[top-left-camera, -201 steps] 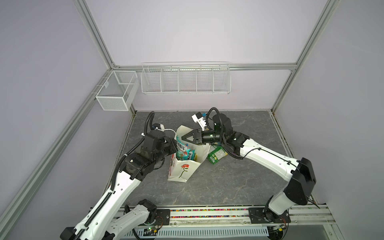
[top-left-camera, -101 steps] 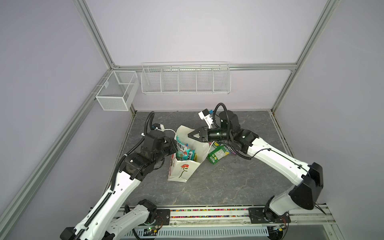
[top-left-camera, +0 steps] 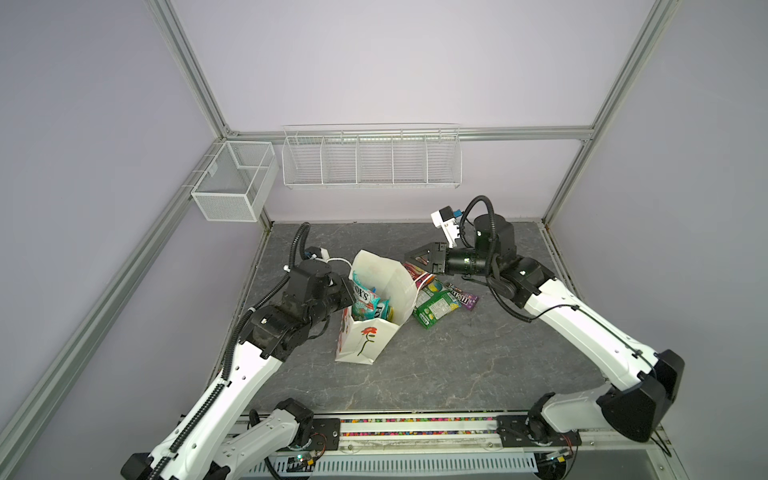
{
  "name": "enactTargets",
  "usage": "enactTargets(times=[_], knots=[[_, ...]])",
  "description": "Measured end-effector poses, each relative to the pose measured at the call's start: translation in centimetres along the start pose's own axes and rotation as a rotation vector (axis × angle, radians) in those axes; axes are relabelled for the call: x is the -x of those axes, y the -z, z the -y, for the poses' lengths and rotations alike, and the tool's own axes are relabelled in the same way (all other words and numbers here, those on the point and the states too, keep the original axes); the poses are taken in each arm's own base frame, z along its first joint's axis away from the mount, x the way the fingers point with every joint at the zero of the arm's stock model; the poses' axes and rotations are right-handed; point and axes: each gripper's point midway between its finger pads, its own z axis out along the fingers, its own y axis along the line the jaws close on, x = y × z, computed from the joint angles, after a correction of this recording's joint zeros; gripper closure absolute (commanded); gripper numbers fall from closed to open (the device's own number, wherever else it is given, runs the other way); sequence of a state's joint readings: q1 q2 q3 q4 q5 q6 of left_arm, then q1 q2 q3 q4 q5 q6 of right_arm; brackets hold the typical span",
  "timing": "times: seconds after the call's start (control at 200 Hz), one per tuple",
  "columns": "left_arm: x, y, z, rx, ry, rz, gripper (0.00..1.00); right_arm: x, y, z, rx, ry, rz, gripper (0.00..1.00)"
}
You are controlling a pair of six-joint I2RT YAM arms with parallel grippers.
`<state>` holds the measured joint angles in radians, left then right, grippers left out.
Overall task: Place the snacks into the paper bag
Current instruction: 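Raise the right gripper out of the paper bag toward the remaining snacks, then lower the open right gripper onto the green candy bag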
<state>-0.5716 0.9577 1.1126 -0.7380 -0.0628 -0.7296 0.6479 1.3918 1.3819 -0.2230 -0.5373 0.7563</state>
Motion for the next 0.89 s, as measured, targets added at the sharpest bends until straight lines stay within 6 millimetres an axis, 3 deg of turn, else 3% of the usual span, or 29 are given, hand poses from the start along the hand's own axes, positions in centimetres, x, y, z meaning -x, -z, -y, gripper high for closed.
enactTargets(times=[0.62, 0.895], knots=[[0.0, -0.1, 0.0, 0.001, 0.0, -0.002, 1.0, -1.8, 3.3, 6.9, -0.161, -0.084, 0.02, 0.64], [0.0, -0.1, 0.1, -0.001, 0.0, 0.0, 1.0, -3.1, 4.5, 11.0, -0.236, -0.156, 0.022, 0.63]])
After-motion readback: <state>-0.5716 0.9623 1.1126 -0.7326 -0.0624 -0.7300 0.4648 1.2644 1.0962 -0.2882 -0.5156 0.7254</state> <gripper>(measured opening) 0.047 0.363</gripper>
